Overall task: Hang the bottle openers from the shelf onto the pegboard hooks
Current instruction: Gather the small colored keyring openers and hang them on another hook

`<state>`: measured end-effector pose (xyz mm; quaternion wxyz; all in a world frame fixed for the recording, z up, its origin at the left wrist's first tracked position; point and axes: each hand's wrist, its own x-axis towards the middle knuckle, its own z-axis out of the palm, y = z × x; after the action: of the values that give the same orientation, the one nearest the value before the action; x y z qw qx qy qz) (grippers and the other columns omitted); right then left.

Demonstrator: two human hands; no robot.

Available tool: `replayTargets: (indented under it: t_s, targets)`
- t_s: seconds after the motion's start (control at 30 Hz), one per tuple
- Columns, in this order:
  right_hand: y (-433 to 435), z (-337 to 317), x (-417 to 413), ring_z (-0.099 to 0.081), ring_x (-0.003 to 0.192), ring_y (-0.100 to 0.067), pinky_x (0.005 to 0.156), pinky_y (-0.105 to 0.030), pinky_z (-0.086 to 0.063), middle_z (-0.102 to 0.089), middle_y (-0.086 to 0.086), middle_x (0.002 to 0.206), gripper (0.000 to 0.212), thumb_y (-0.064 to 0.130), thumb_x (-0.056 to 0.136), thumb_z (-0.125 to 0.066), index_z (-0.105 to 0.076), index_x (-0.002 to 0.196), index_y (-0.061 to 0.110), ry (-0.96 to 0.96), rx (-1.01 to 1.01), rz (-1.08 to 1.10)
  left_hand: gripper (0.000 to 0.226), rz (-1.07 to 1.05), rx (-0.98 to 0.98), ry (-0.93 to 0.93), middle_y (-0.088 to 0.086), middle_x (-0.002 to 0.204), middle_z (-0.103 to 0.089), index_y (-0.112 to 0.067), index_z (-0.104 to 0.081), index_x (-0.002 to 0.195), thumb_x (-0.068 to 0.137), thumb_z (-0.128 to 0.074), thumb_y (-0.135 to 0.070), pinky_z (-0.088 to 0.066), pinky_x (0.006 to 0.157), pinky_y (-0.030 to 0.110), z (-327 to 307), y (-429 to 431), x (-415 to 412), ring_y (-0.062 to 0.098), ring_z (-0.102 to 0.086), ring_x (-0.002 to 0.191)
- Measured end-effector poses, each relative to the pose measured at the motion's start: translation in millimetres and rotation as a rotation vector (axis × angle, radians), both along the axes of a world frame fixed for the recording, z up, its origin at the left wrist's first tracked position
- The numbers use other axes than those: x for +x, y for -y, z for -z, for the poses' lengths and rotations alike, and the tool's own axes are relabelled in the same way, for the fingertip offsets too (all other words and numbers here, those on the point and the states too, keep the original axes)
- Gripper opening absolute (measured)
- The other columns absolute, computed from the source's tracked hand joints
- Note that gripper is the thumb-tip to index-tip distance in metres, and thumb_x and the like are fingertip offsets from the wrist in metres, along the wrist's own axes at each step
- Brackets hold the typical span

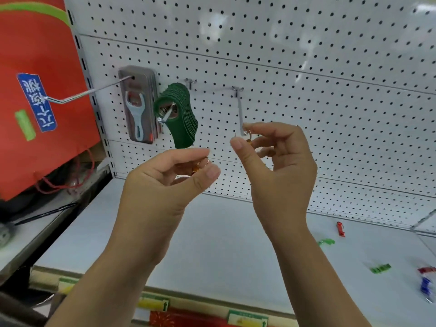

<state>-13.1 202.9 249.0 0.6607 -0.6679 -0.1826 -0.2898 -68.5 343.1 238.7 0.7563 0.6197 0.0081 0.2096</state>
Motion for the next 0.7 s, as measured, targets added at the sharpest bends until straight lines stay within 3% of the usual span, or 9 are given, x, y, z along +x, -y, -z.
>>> replayTargets:
  t_s: [0.07,0.17,0.37,0.43,0.53,0.7]
  targets:
    - [-2,3,5,-0.067,0.085,-0.014,0.077,-0.033,-0.054,-0.072,0.011,0.094,0.025,0.022,0.081,-0.085,-0.068,0.096,0.032,-0.024,-0.056,0.051,0.039,-0.018,-0.03,0.024,-0.006,0.084,-0.076,-0.025,-0.08,0.094,0.057,-0.083,-0.037,-0.048,0.059,0.011,1,-4,2,0.004,-0.065,0.073]
    - [2,7,10,-0.066,0.091,-0.016,0.078,-0.026,-0.053,-0.071,0.012,0.095,0.024,0.03,0.082,-0.083,-0.073,0.104,0.032,-0.081,-0.122,0.107,0.039,-0.026,-0.065,0.046,-0.007,0.082,-0.074,-0.026,-0.08,0.092,0.055,-0.083,-0.039,-0.051,0.063,0.015,1,-7,9,0.006,-0.065,0.077]
    - [22,4,3,-0.068,0.099,-0.011,0.089,-0.029,-0.053,-0.073,0.014,0.103,0.025,0.033,0.087,-0.075,-0.073,0.112,0.036,-0.092,-0.134,0.142,0.034,0.006,-0.024,0.145,-0.003,0.083,-0.074,-0.022,-0.076,0.093,0.06,-0.085,-0.027,-0.053,0.064,0.018,-6,5,25,0.01,-0.066,0.076]
    - [29,2,-2,-0.069,0.097,-0.01,0.089,-0.027,-0.054,-0.075,0.016,0.105,0.019,0.028,0.091,-0.072,-0.074,0.109,0.034,-0.085,-0.079,0.143,0.033,-0.01,0.042,0.182,-0.005,0.083,-0.074,-0.022,-0.075,0.095,0.064,-0.086,-0.026,-0.051,0.061,0.022,-8,14,30,0.012,-0.065,0.075]
    - [39,-1,-7,-0.07,0.103,-0.012,0.091,-0.03,-0.054,-0.076,0.014,0.107,0.012,0.024,0.095,-0.068,-0.074,0.104,0.028,-0.074,-0.024,0.152,0.03,-0.077,0.188,0.257,-0.003,0.087,-0.072,-0.027,-0.074,0.095,0.068,-0.087,-0.032,-0.057,0.07,0.034,-11,29,39,0.018,-0.066,0.08]
    - [47,-2,-12,-0.071,0.1,-0.021,0.09,-0.036,-0.056,-0.078,0.007,0.105,0.01,0.03,0.092,-0.065,-0.074,0.097,0.03,-0.088,0.019,0.141,0.033,-0.194,0.317,0.309,-0.002,0.087,-0.068,-0.037,-0.066,0.091,0.071,-0.09,-0.027,-0.052,0.073,0.023,-7,44,55,0.015,-0.064,0.08]
